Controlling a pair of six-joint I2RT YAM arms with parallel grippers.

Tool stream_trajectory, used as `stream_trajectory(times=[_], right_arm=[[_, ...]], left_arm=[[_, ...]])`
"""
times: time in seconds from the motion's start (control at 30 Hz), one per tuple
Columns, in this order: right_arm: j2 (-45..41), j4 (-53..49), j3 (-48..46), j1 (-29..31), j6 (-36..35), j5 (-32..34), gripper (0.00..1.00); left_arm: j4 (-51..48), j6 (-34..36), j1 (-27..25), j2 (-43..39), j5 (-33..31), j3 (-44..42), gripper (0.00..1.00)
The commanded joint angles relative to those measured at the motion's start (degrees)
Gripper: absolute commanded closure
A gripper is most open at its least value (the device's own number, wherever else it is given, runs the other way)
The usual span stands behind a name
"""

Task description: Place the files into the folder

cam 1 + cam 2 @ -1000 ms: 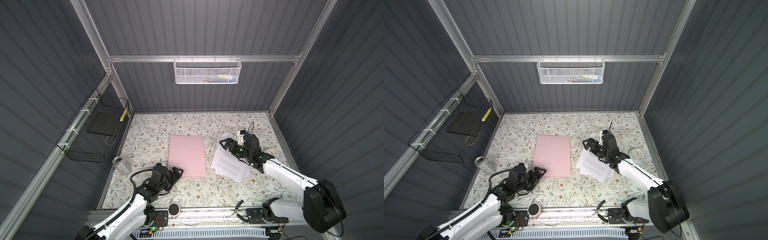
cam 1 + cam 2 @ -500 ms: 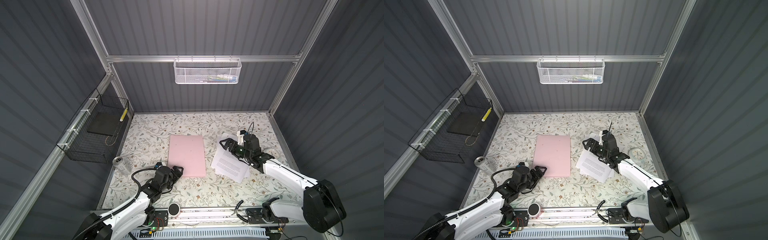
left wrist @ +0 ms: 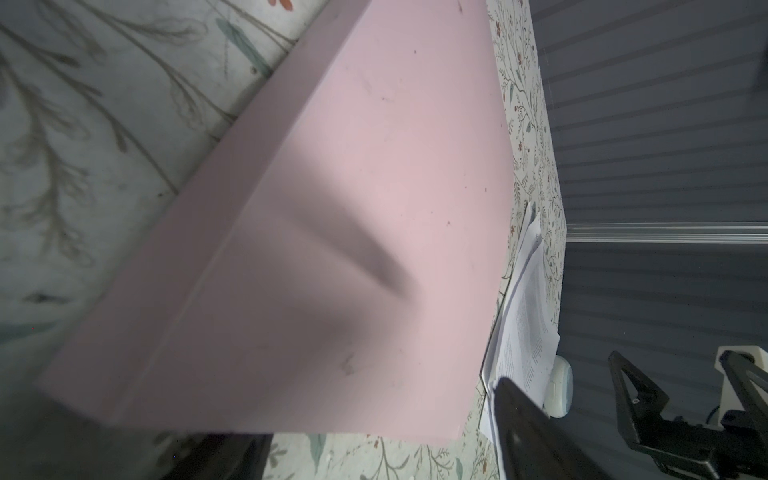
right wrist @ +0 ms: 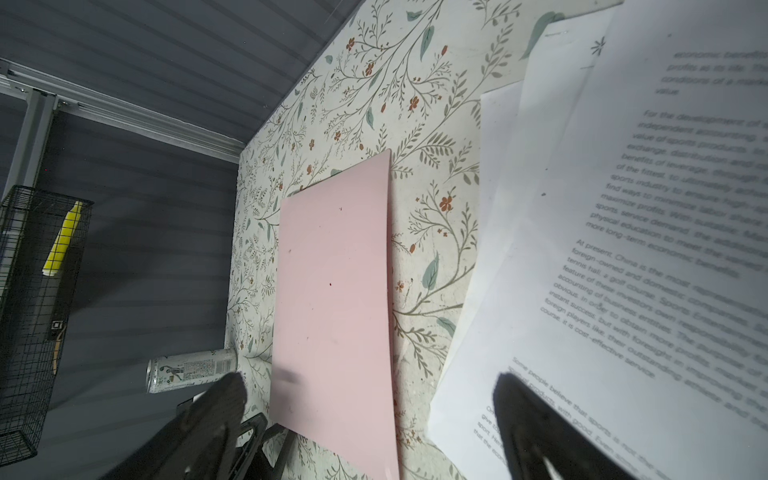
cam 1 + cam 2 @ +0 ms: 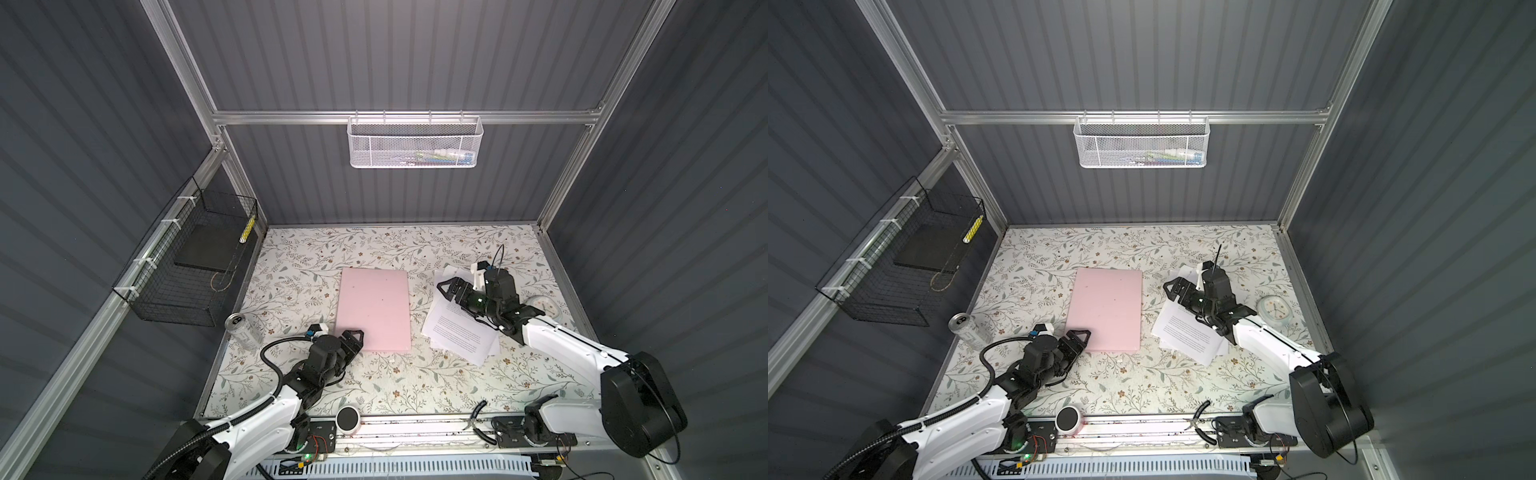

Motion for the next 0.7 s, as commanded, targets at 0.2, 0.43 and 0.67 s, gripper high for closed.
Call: stream_trajectory(times=[0.2,0.43,0.67], right_arm=[[1.11,1.70,-0.49,0.07,0.07,-1.50,0.05],[2.24,3.41,-0.94,0.11,0.54,-2.05,0.06],[3.52,5.80,-1.76,0.16,0.96,-4.81,0.07]], left_arm=[[8.83,-0.39,-0.31,3.95,-3.77,-2.31,0.21],[14.80,-0.46,-0.31,8.73,-4.45,-2.16,0.27],[20.67,-1.29,-0.31,14.33,-4.90,-2.24,0.41]])
